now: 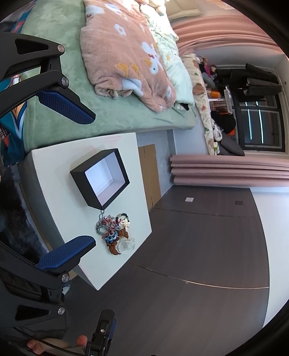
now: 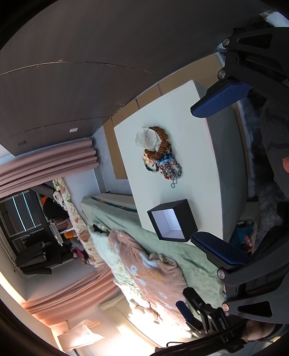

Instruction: Organize jewelry

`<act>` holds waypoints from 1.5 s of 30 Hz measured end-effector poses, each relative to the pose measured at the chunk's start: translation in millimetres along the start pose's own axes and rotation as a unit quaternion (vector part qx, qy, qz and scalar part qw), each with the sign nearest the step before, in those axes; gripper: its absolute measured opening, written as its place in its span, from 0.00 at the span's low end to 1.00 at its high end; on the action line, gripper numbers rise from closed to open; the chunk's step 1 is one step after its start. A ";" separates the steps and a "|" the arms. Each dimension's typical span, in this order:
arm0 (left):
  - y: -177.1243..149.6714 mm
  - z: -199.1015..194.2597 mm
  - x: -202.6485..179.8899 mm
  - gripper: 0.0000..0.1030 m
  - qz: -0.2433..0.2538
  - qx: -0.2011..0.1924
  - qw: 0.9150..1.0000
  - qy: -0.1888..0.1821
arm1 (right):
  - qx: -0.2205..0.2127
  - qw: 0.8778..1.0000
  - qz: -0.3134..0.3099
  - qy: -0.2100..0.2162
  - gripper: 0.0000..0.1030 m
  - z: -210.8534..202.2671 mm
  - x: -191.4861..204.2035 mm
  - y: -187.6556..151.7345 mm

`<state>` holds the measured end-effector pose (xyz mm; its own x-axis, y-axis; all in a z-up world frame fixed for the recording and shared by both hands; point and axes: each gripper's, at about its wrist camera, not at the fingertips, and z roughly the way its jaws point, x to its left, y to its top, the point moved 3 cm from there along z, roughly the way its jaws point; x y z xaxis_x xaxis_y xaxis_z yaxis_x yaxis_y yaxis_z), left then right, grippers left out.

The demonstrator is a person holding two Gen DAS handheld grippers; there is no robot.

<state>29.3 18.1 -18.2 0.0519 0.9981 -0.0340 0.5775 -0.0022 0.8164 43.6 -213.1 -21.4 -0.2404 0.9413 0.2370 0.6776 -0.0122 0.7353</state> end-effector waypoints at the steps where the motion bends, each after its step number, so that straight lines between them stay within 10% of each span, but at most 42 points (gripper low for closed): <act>1: -0.6 0.0 1.4 0.97 0.001 0.000 1.000 0.000 | 0.001 1.000 0.001 0.000 1.00 0.0 0.3 0.0; 45: -0.5 -6.3 -14.5 0.97 0.043 -0.012 0.999 -0.012 | 0.006 1.000 0.001 0.000 1.00 0.4 -0.6 -2.2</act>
<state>23.0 4.1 -14.5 0.1210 0.9924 0.0236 0.5504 -0.0868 0.8304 42.5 -213.5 -23.4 -0.2397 0.9411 0.2386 0.6864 -0.0095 0.7271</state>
